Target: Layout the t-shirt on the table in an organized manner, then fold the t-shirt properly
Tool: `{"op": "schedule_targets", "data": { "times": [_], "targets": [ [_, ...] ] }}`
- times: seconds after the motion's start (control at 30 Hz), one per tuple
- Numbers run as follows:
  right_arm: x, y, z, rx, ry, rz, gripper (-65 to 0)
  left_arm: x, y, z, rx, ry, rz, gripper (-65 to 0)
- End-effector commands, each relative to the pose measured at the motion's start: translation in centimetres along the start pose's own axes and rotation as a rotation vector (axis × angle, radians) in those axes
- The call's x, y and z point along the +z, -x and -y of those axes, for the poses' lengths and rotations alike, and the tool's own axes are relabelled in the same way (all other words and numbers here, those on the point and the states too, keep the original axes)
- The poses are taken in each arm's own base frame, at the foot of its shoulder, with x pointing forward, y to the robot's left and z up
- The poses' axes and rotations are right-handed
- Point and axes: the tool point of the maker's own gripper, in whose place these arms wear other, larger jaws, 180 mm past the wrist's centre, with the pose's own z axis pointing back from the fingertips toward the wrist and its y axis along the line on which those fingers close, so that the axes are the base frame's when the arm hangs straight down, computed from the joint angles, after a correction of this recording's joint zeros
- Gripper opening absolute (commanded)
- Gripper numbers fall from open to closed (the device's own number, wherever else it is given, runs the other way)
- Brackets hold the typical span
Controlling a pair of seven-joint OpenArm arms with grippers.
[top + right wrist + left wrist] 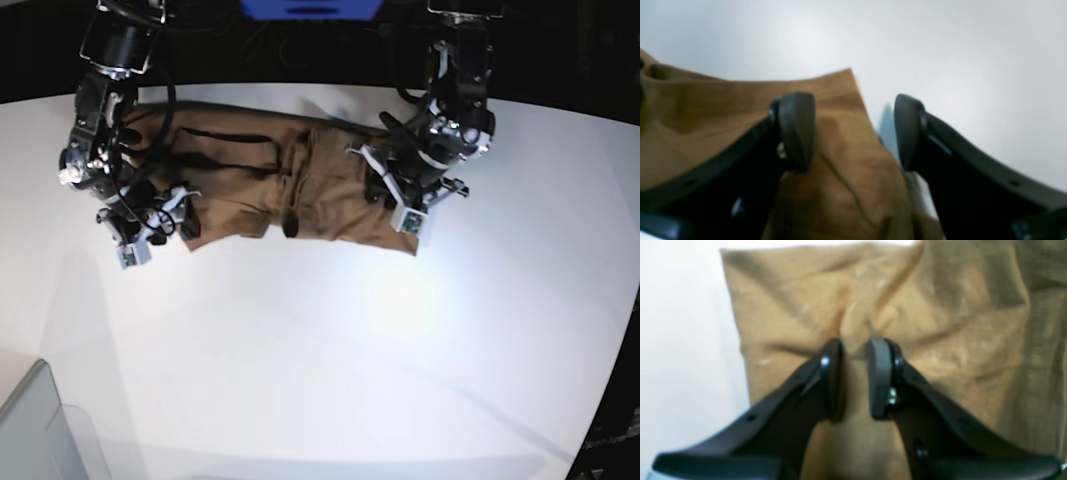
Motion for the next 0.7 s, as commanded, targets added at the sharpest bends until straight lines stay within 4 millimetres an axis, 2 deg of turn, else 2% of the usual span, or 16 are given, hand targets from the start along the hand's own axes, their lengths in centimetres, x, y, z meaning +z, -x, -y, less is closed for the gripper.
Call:
{"op": "schedule_targets", "data": {
  "times": [0.0, 0.13, 0.27, 0.33, 0.47, 0.5, 0.67],
  "targets": [
    [-0.3, -2.2, -0.3, 0.012, -0.02, 0.06, -27.2, 0.2, 3.5, 0.1, -0.018, -0.007, -0.146, -50.1],
    [-0.8, -1.4, -0.2, 0.003, -0.03, 0.038, -27.3, 0.2, 3.5, 0.1, -0.018, -0.007, -0.146, -50.1],
    [-0.9, -1.6, -0.4, -0.014, -0.036, 0.088, -29.4, 0.2, 3.5, 0.1, -0.018, -0.007, -0.146, -50.1],
    [-1.1, -1.3, -0.3, -0.023, -0.038, 0.088, -37.1, 0.2, 3.5, 0.1, -0.018, -0.007, -0.146, -50.1],
    [-0.9, -0.6, -0.4, -0.026, -0.038, 0.079, -62.4, 0.2, 3.5, 0.1, -0.018, -0.007, -0.146, -50.1],
    [-0.8, -0.7, -0.4, -0.022, -0.036, 0.081, -65.0, 0.2, 3.5, 0.1, -0.018, -0.007, -0.146, -50.1],
    [1.1, -2.0, -0.9, 0.033, -0.018, 0.13, -65.0, 0.2, 3.5, 0.1, -0.018, -0.007, -0.146, -50.1]
  ]
}}
